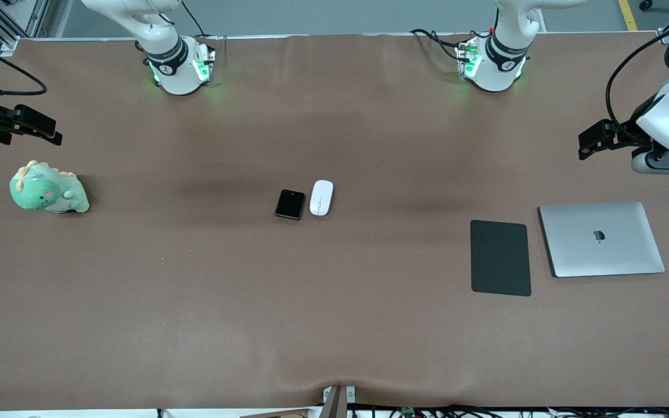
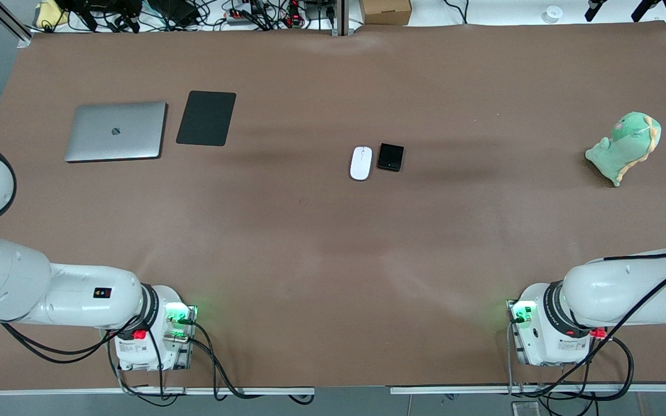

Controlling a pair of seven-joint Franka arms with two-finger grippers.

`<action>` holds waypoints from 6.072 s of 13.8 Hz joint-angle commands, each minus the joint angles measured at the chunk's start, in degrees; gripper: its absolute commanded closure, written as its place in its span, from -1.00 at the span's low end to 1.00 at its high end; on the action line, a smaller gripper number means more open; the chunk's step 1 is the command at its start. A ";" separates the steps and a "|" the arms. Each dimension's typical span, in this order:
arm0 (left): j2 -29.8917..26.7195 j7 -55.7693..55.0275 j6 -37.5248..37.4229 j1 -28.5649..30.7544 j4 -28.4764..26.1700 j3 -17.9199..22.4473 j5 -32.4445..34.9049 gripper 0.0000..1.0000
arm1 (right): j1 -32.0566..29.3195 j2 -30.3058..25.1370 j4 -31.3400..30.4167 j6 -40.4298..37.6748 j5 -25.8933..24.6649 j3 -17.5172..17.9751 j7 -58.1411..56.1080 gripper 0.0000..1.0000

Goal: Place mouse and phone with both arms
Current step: 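Move the left gripper toward the white mouse in the table middle, then lower the left gripper and grasp the white mouse while the right gripper approaches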

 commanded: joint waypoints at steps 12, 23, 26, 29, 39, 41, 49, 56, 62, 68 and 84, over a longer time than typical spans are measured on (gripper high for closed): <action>3.12 -5.69 0.42 -4.58 0.49 -0.80 0.60 -1.00 | 0.03 0.15 0.95 -0.90 0.70 0.02 0.65 -1.00; 13.23 -23.62 14.11 -25.22 0.41 -1.51 0.34 -1.00 | 0.12 0.15 0.95 -0.90 0.70 0.02 0.74 -1.00; 16.48 -30.21 18.95 -31.03 0.14 -1.59 0.34 -1.00 | 0.12 0.15 0.95 -0.90 0.70 0.02 0.74 -1.00; 19.82 -33.21 24.30 -34.38 0.14 -1.59 -0.88 -1.00 | 0.12 0.15 0.95 -0.90 0.70 0.02 0.74 -1.00; 38.97 -44.46 38.91 -43.87 7.68 -0.89 -0.72 -1.00 | 0.12 0.15 0.95 -0.81 0.70 0.02 0.74 -1.00; 41.62 -44.47 39.70 -44.23 9.80 -0.80 -0.19 -1.00 | 0.12 0.15 0.95 -0.81 0.70 0.02 0.74 -1.00; 46.81 -44.21 47.44 -45.81 10.07 -0.98 4.46 -1.00 | 1.44 0.24 1.13 -0.20 0.79 0.02 0.48 -1.00; 49.36 -44.82 47.26 -46.60 9.63 -1.06 4.38 -1.00 | 1.53 1.20 1.22 0.06 1.05 0.02 0.30 -1.00; 49.80 -45.00 46.74 -46.60 9.11 -1.07 4.38 -0.71 | 1.53 1.91 1.22 0.24 1.14 0.02 0.56 -1.00; 48.40 -45.00 42.26 -46.17 9.37 -1.15 4.03 0.51 | 4.16 4.79 1.13 0.24 1.14 0.02 0.66 -1.00; 32.67 -44.56 34.61 -37.12 9.63 -1.33 2.01 0.52 | 14.79 15.00 0.69 4.02 3.06 0.02 1.01 -1.00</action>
